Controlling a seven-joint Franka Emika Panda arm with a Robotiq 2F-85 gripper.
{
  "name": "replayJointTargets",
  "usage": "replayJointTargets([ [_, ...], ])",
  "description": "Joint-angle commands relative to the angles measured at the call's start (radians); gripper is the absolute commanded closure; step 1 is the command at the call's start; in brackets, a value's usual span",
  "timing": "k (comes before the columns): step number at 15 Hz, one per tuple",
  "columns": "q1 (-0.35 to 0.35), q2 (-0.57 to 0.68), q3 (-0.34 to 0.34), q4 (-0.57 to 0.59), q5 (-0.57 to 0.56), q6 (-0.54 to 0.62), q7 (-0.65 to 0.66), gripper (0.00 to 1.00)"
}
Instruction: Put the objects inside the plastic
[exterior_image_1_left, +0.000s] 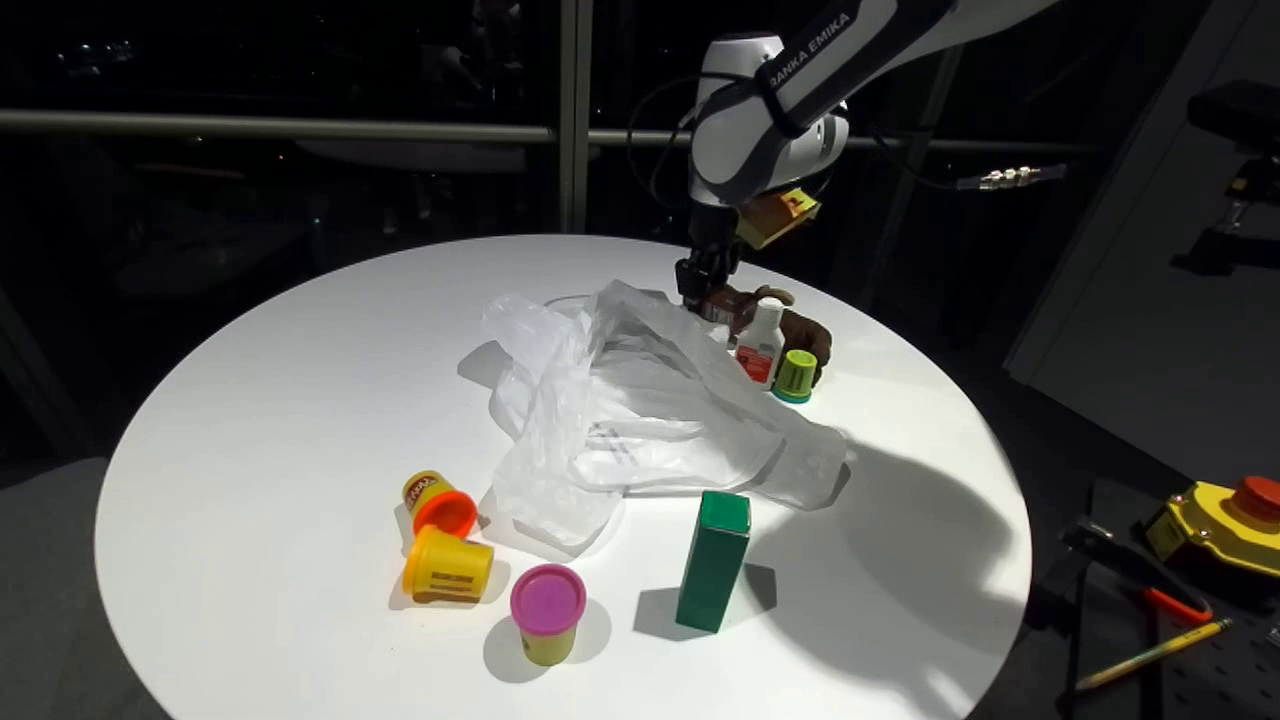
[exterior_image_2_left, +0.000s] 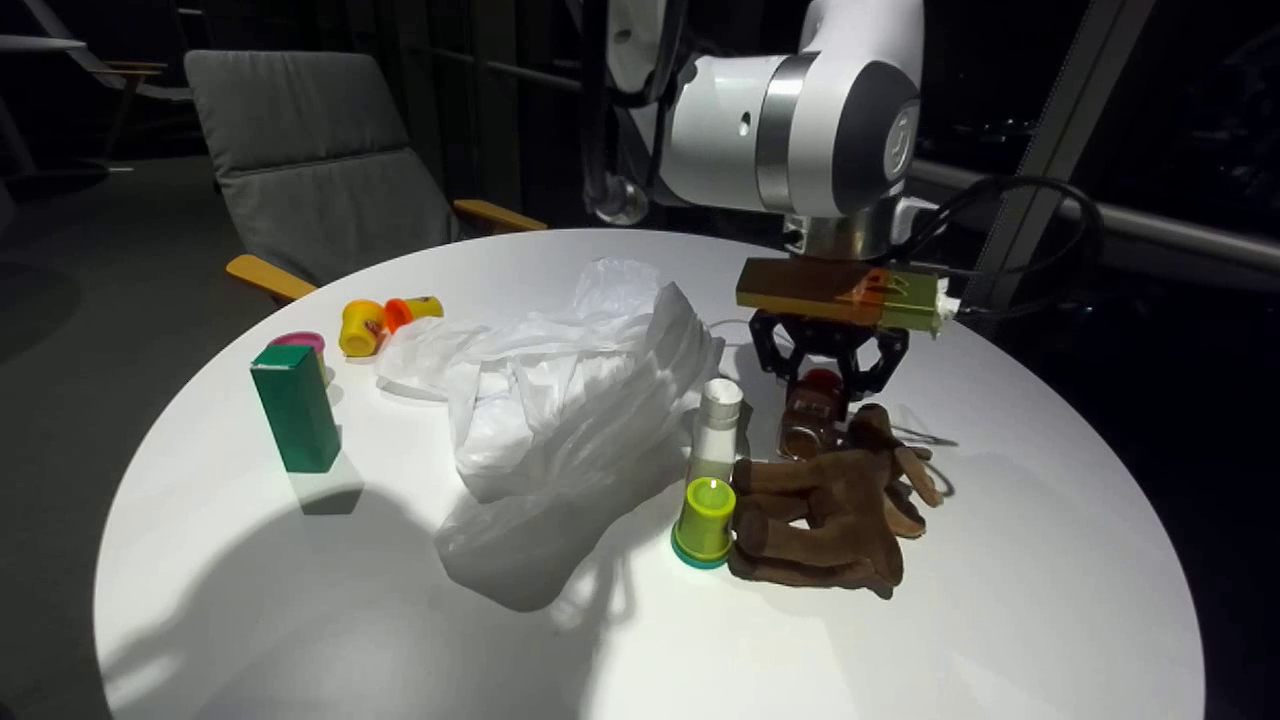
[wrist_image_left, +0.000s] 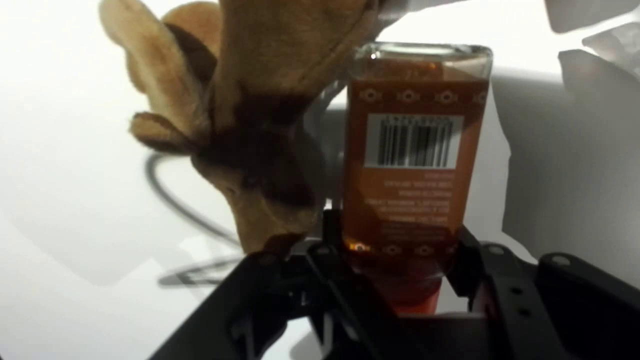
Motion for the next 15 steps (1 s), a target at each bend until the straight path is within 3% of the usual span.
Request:
replayJointTargets([
  [1,0.035,-0.091,-0.044,0.020,-0.011,-0.106,0.064,0.76],
  [6,0.073,-0.274,-0.016,-0.096,-0.008,-0.045,0.079,0.76],
  [10,0.115,-0.430,0.030,-0.293,0.013,0.126,0.089,0.76],
  [15,0.130,-0.536,0.108,-0.557,0.080,0.345,0.077,0.76],
])
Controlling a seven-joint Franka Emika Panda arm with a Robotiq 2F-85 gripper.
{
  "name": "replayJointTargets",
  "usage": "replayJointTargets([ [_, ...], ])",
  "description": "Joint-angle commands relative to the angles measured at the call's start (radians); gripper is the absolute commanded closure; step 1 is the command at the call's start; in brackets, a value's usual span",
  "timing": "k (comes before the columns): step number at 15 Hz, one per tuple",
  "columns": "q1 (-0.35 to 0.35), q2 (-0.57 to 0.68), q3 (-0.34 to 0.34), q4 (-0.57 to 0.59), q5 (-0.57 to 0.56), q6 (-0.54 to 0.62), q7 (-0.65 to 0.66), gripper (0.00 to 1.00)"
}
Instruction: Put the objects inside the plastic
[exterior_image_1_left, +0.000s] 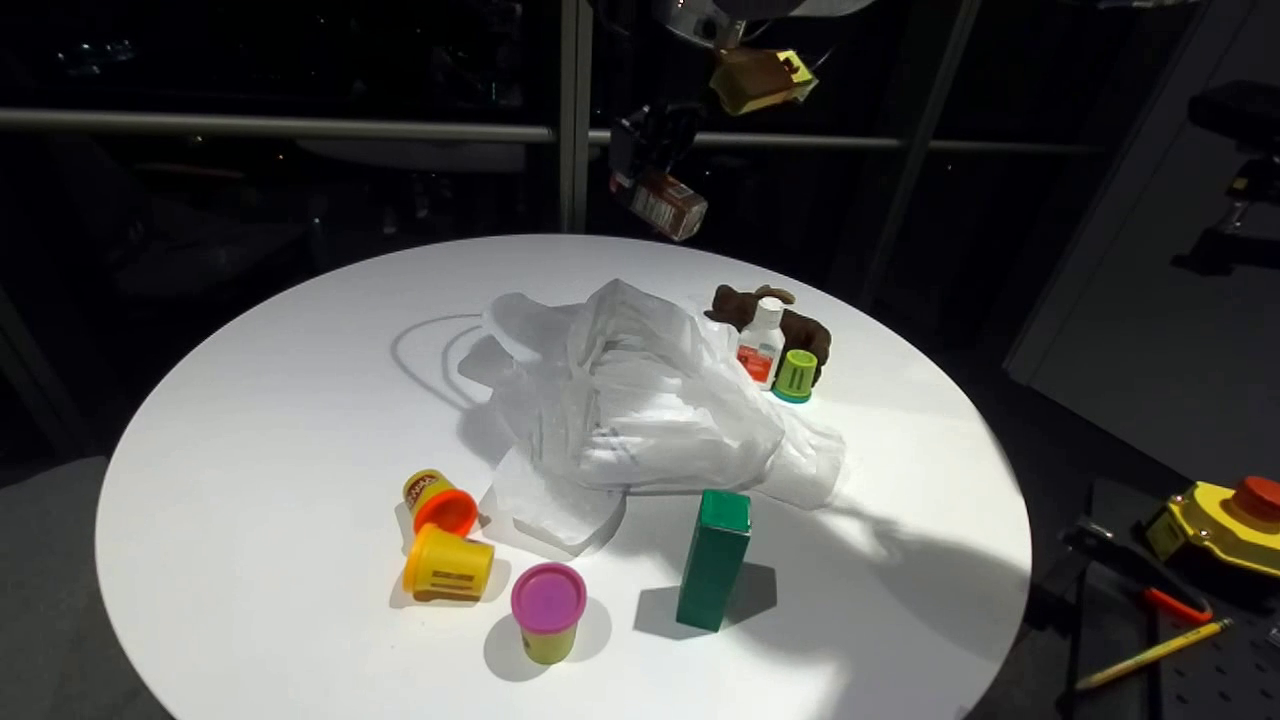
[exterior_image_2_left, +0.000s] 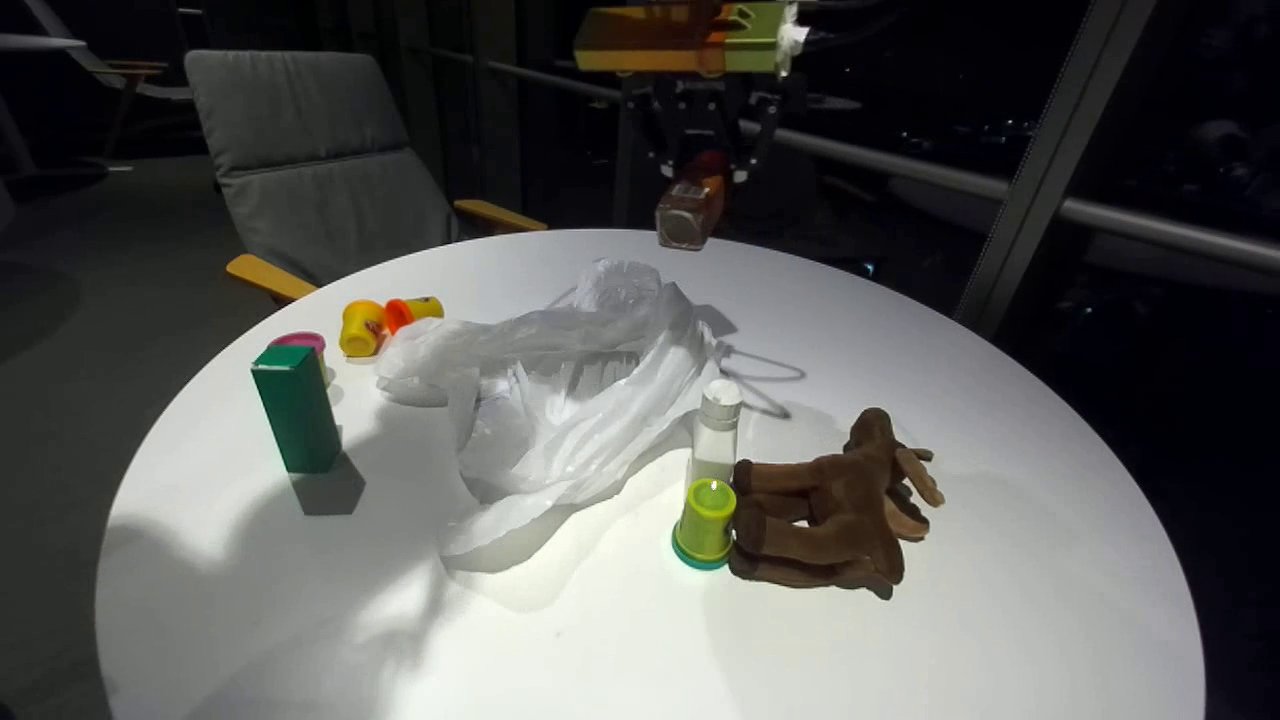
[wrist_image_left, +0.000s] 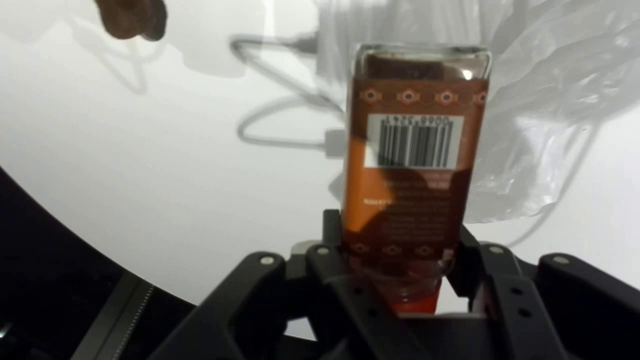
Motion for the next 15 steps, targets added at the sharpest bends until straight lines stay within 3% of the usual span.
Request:
replayJointTargets([
  [1,0.001,-0.094,0.031,-0.242,0.055,0.209,0.002,0.76],
  [6,-0.040,-0.060,0.096,-0.391,0.121,0.386,-0.054,0.76],
  [11,-0.146,-0.064,0.297,-0.437,0.228,0.413,-0.147,0.76],
  [13,-0.133,-0.046,0.287,-0.434,0.212,0.441,-0.147,0.76],
  [15,-0.091,-0.009,0.218,-0.432,0.166,0.498,-0.118,0.76],
])
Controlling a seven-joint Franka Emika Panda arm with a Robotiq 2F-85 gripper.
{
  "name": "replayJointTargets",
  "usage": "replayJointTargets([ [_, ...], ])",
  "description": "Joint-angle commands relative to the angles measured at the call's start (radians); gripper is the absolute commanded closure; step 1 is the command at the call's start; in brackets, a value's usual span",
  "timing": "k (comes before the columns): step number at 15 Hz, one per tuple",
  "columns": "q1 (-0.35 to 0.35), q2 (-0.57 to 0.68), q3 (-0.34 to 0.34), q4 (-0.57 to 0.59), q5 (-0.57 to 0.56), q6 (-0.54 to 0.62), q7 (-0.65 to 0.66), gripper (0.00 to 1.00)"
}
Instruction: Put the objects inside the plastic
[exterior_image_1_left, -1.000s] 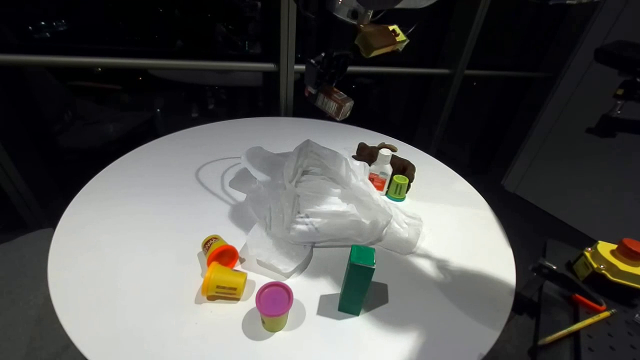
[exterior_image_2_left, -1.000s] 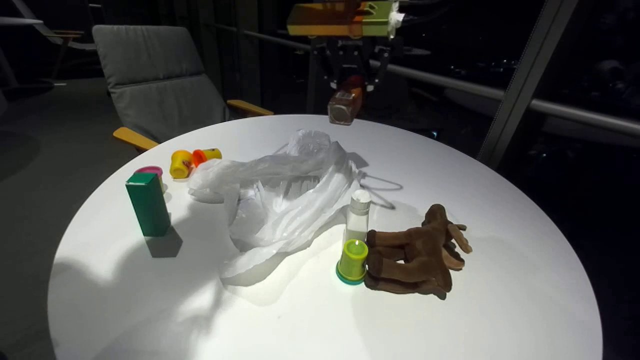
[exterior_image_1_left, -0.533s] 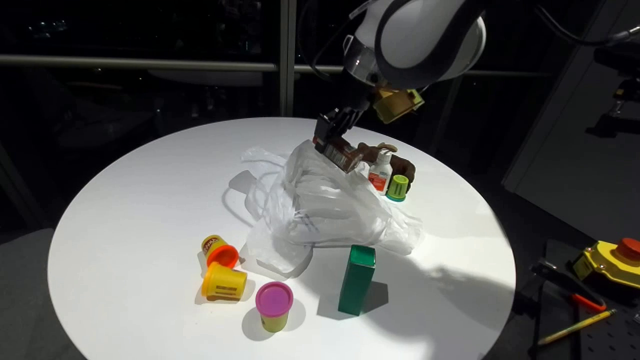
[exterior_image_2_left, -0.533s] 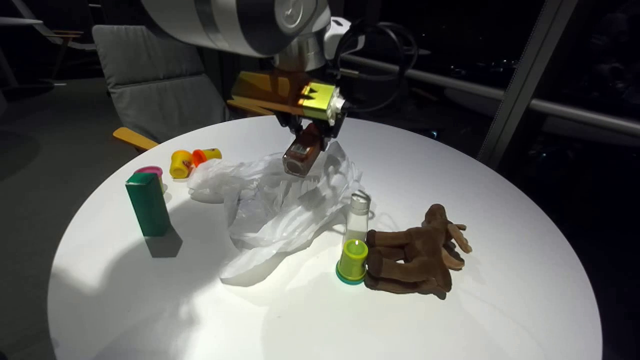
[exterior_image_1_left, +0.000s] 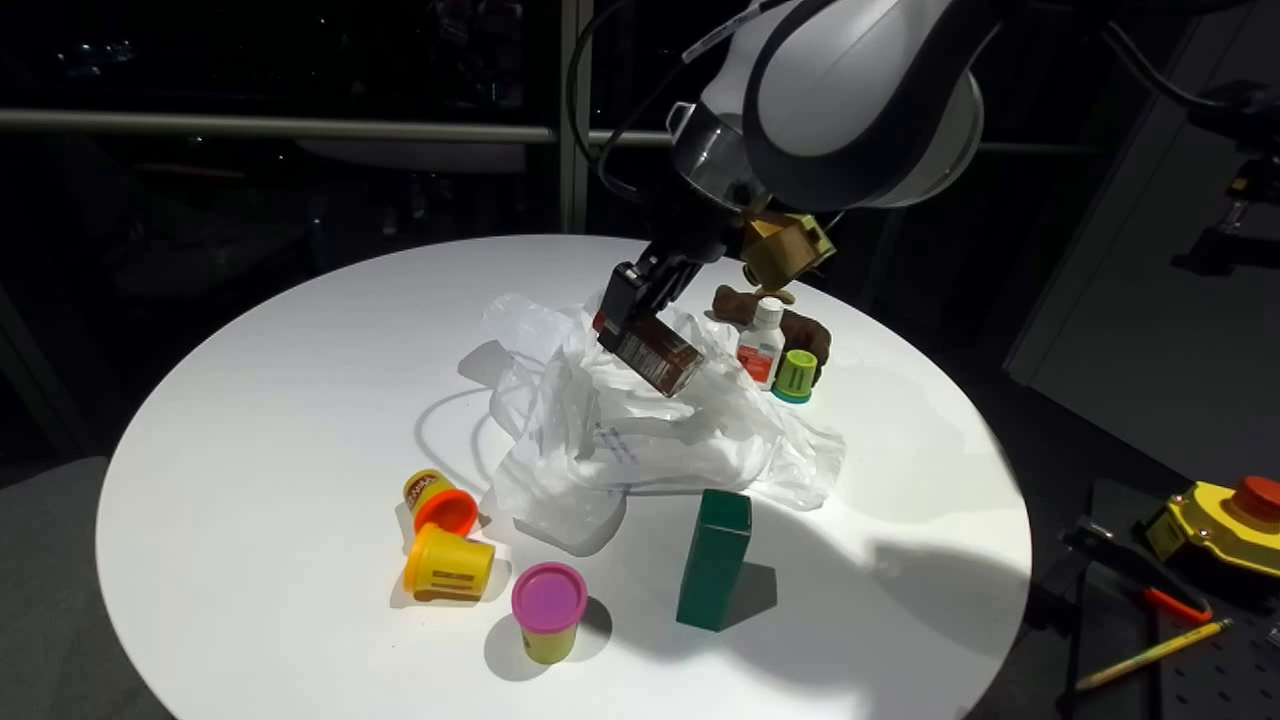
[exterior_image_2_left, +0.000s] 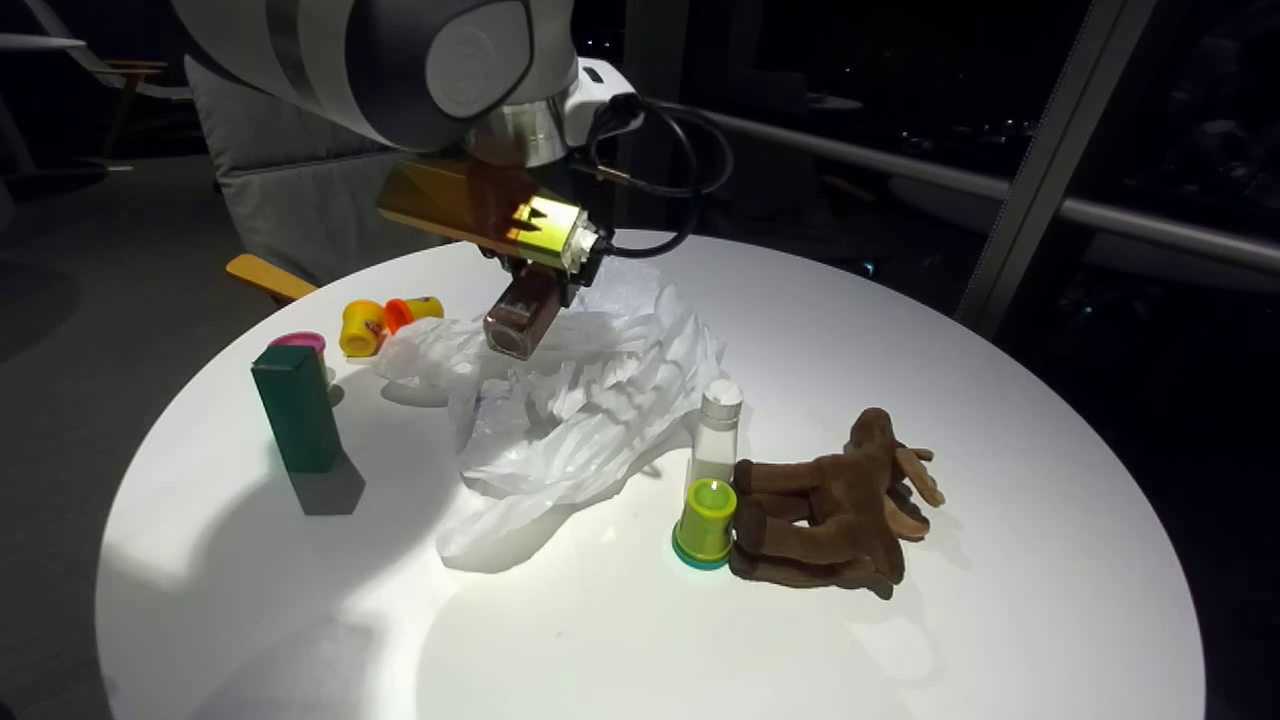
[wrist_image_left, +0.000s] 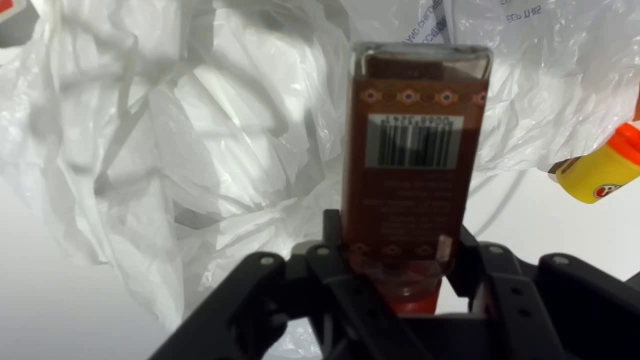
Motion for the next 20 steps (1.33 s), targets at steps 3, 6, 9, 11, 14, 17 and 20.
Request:
replayJointTargets([
  [3,0.044,0.090,-0.121,0.011,-0.064,0.137,0.020,0.76],
  [6,0.056,0.139,-0.156,0.053,-0.086,0.152,0.036,0.76],
  [9,0.087,0.174,-0.196,0.100,-0.108,0.138,0.045,0.76],
  [11,0.170,0.187,-0.298,0.127,-0.146,0.124,0.052,0.26],
  [14,0.231,0.177,-0.370,0.143,-0.192,0.057,0.054,0.12],
  [17,0.192,0.114,-0.310,0.143,-0.197,-0.085,0.032,0.00],
  [20,0.114,0.013,-0.210,0.122,-0.145,-0.331,-0.034,0.00],
])
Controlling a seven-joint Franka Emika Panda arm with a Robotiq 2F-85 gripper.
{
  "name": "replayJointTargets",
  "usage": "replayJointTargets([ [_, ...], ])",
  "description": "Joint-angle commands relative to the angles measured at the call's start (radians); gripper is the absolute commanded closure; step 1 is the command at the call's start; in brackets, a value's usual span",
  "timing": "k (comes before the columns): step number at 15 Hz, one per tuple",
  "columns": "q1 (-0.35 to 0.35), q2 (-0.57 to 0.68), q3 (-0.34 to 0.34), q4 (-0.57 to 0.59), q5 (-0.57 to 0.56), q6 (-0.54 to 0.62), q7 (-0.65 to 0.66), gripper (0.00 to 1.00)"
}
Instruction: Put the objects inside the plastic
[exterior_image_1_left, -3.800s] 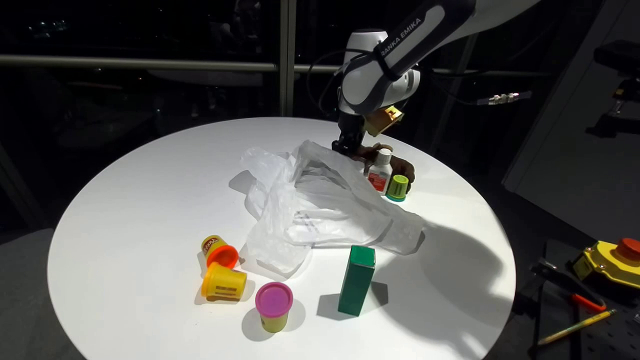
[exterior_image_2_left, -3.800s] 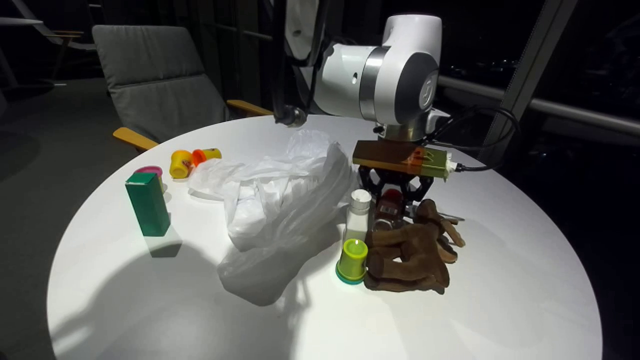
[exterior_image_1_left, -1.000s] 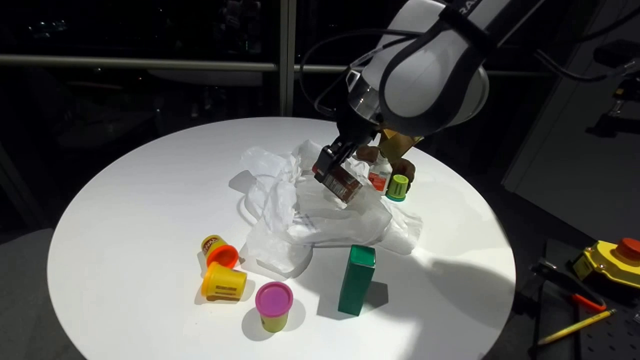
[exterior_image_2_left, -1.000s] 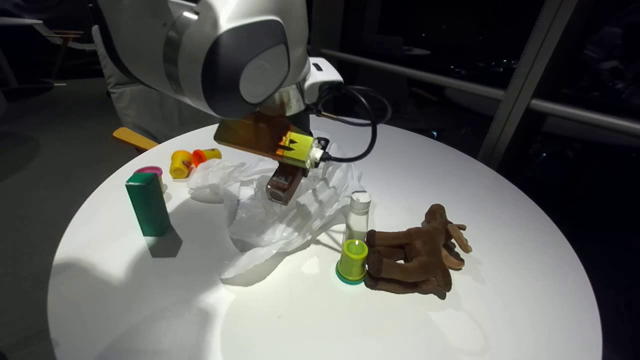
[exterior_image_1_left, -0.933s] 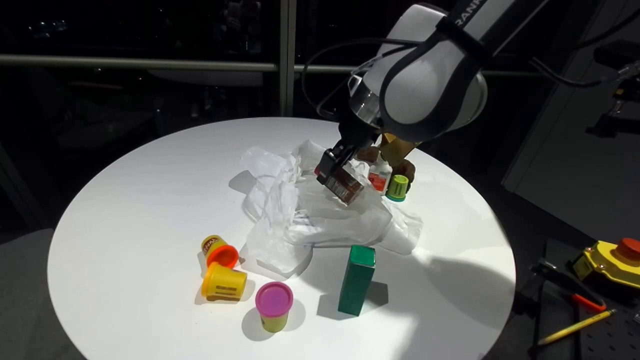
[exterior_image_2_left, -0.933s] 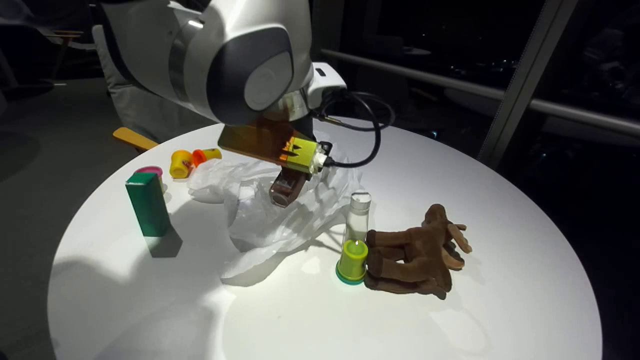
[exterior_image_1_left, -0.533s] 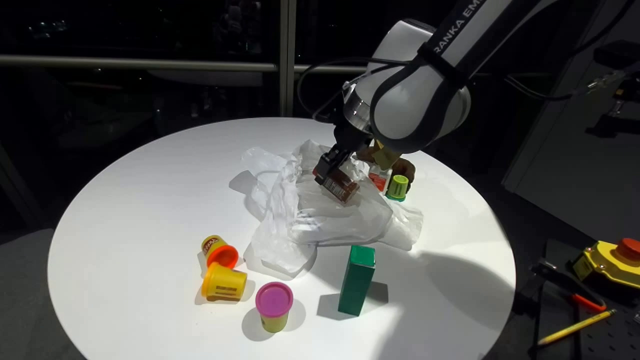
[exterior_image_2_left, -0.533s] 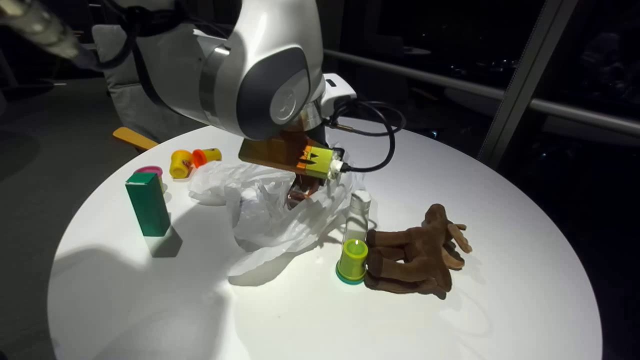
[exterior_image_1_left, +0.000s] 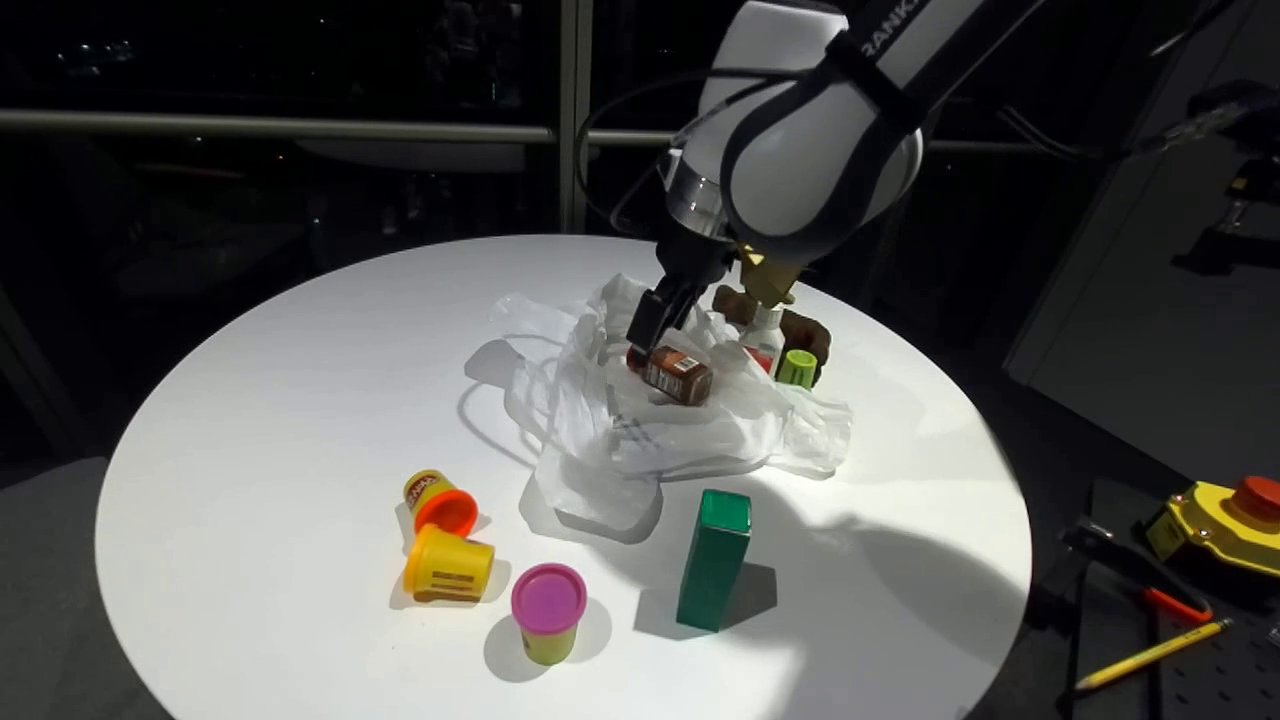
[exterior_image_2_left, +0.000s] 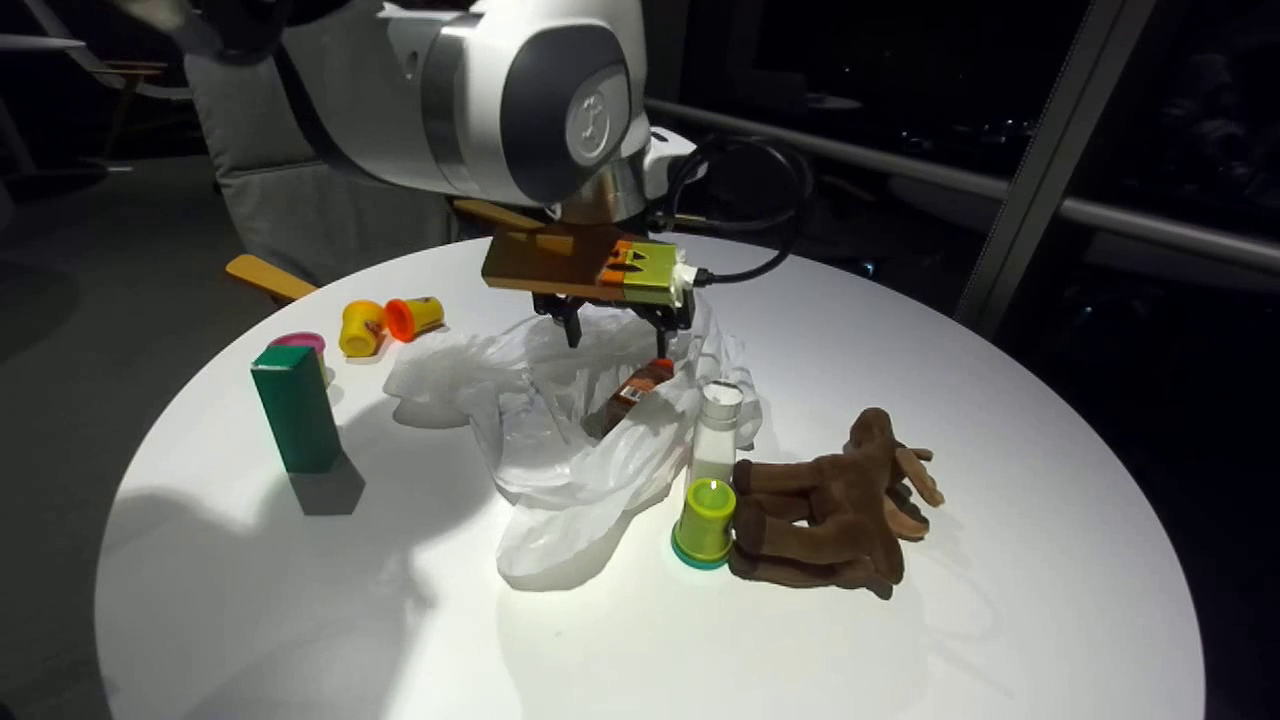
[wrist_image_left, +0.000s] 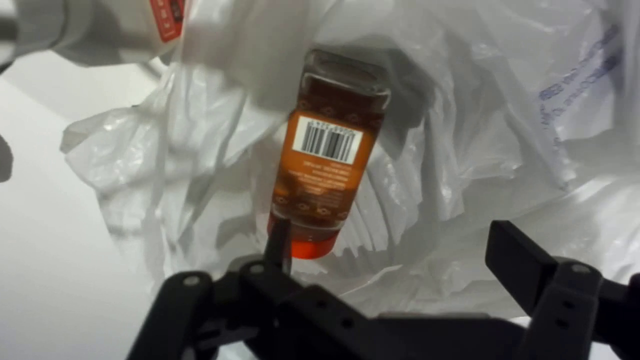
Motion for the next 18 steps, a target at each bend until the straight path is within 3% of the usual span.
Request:
replayJointTargets([
  [1,-0.083,-0.146,0.091,-0.035,0.036,-0.277,-0.064,0.00],
  [3,-0.095,-0.210,0.086,0.016,0.056,-0.442,-0.065,0.00],
  [5,-0.094,-0.258,0.034,0.043,0.026,-0.486,-0.009,0.00],
  [10,-0.117,-0.316,-0.064,0.076,-0.041,-0.506,0.100,0.00],
  [18,-0.162,-0.291,-0.056,0.026,0.025,-0.563,-0.025,0.00],
])
